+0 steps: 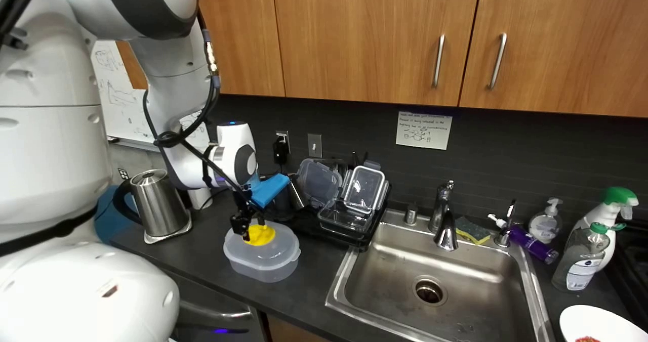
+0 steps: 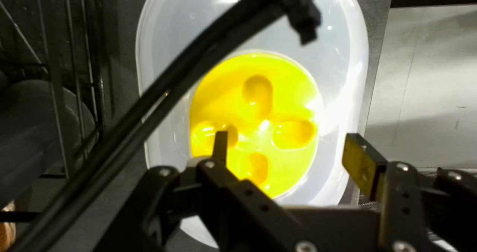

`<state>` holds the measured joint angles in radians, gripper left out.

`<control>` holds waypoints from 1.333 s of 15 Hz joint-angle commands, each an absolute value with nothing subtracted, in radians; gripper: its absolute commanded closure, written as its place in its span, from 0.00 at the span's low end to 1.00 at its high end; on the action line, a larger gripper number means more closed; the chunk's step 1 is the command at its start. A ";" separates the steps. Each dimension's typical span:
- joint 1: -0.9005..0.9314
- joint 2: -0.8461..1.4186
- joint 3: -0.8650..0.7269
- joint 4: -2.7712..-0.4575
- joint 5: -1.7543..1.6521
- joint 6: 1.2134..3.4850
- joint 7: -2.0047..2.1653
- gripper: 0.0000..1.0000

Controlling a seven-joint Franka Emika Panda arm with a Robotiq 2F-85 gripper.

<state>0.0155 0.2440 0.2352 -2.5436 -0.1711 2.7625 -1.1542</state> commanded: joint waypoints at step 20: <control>-0.008 0.299 0.239 -2.496 -0.155 2.735 -1.227 0.00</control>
<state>-0.0014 0.2968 0.2351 -2.5180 -0.1697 2.7580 -1.1966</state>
